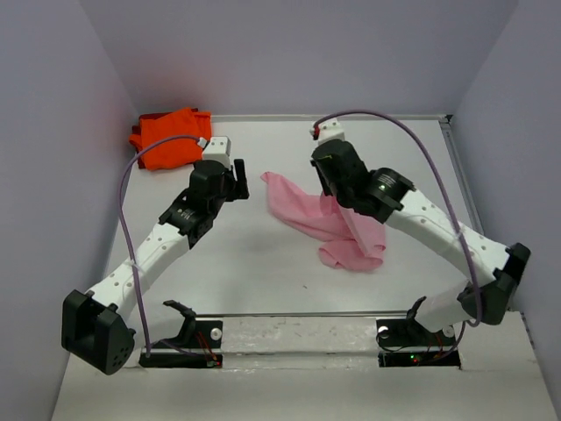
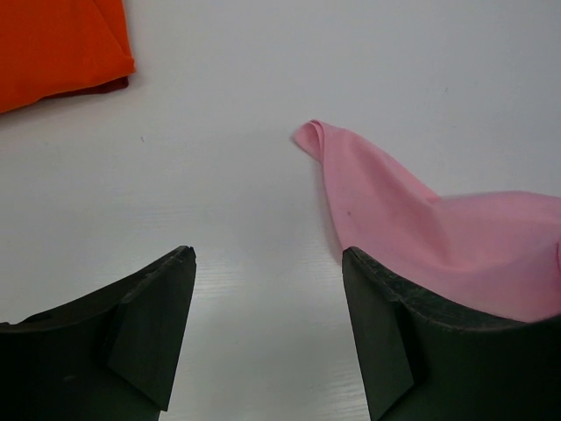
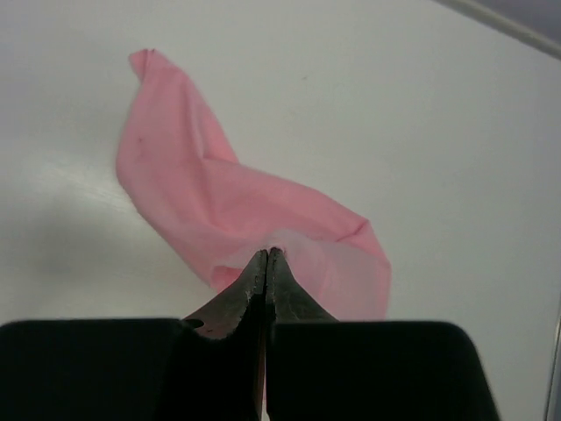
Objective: Fold and stack the t-shirts
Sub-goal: Flatten out the tshirt
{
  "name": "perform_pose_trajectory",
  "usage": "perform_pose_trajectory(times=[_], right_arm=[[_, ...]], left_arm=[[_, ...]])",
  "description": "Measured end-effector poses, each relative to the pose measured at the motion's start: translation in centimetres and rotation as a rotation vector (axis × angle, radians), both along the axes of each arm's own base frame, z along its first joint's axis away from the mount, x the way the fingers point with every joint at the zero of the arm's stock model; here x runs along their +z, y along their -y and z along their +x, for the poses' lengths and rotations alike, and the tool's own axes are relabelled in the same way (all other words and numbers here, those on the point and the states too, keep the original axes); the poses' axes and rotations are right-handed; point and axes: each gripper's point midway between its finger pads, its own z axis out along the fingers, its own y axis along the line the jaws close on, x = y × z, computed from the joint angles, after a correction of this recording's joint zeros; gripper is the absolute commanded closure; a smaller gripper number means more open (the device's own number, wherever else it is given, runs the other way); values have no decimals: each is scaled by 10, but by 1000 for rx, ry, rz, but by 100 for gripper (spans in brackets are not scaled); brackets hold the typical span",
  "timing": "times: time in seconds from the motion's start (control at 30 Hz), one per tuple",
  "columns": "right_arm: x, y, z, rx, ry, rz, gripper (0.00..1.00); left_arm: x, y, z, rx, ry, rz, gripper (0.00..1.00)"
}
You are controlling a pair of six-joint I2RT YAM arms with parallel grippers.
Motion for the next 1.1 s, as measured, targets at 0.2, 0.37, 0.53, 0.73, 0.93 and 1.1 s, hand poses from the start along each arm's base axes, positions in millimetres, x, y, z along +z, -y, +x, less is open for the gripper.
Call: perform_pose_trajectory(times=[0.2,0.37,0.53,0.73,0.93,1.1], right_arm=[[-45,-92,31,144,-159,12,100],[16,-170,31,287,-85,133,100],[92,-184,7,362,33,262,100],[92,-109,-12,257,58,228,100],[37,-29,-27,82,15,93,100],[1,19,-43,-47,-36,-2,100]], left_arm=[[-7,-17,1,71,6,56,23],[-6,-25,2,99,15,72,23],[-6,-26,2,104,17,75,23],[-5,-25,2,102,18,75,23],[-5,-24,2,97,17,73,23],[-6,-23,2,89,15,70,23]])
